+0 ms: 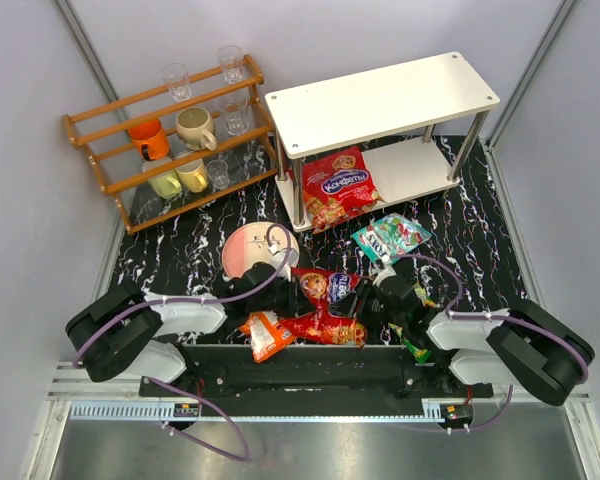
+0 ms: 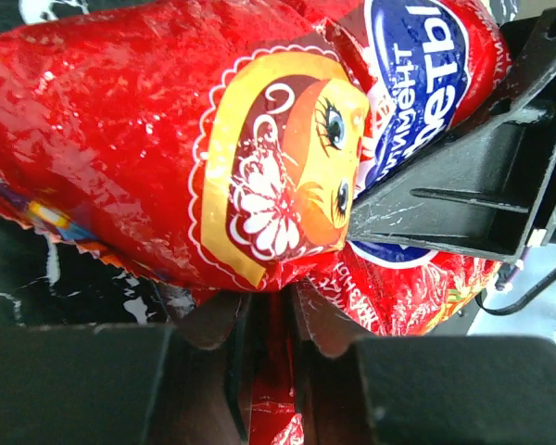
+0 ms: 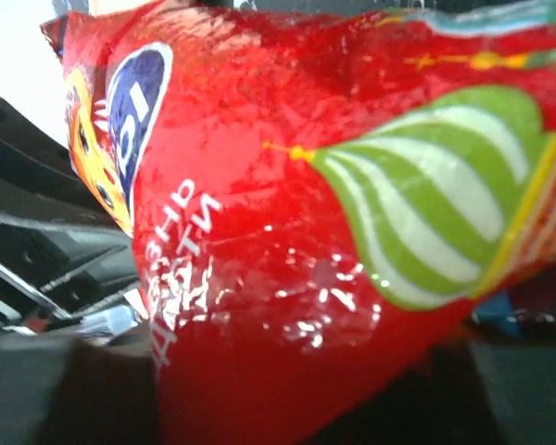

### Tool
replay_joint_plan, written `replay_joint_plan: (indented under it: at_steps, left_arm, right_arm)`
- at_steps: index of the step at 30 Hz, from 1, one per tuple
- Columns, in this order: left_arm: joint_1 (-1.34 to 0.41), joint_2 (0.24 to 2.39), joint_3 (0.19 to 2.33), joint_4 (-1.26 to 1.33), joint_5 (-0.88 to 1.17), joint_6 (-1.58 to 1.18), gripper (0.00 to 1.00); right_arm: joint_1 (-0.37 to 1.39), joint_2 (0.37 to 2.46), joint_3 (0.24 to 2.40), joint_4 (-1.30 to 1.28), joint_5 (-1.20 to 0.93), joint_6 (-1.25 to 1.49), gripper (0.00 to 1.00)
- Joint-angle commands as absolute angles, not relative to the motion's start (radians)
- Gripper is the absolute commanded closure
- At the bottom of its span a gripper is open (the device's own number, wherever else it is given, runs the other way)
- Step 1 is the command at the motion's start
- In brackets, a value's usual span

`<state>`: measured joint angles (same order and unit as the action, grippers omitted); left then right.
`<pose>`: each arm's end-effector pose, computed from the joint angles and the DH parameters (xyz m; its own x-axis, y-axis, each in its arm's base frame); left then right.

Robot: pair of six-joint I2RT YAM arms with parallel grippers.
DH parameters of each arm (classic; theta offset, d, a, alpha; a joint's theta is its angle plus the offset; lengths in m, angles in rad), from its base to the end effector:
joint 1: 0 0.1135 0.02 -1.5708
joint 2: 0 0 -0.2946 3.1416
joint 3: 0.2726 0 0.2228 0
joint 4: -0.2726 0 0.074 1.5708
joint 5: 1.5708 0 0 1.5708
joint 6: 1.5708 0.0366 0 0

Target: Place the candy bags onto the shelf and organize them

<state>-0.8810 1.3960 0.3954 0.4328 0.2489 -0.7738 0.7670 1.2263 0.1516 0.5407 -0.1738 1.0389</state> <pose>0.1377 -0.1811 0.1965 -0.8596 -0.0224 -0.5104 0.3901 0.6165 -0.6840 0.1181 0.1226 0.1746 -0.8673 0.3430 -0.3607 -0.0852 0.6117 0.7865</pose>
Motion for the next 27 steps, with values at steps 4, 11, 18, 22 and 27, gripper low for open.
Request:
replay_joint_plan:
  at_steps: [4,11,18,22,27]
  left_arm:
    - [-0.919,1.319,0.484,0.327,0.261,-0.739,0.62]
    - [-0.917,1.108,0.636,0.016,0.155,-0.673,0.36]
    - [-0.916,0.936,0.794,-0.213,0.074,-0.620,0.26]
    - [-0.917,0.904,0.792,-0.225,0.083,-0.635,0.26]
    - [-0.916,0.848,0.776,-0.267,0.049,-0.637,0.25]
  right_arm:
    - [0.811,1.310,0.207,0.641,-0.247,1.022,0.78]
    - [0.811,0.880,0.299,0.149,-0.106,0.890,0.85]
    - [0.811,0.487,0.516,-0.369,0.159,0.818,0.98]
    - [0.811,0.410,0.633,-0.524,0.311,0.812,1.00]
    - [0.811,0.385,0.753,-0.641,0.550,0.813,1.00]
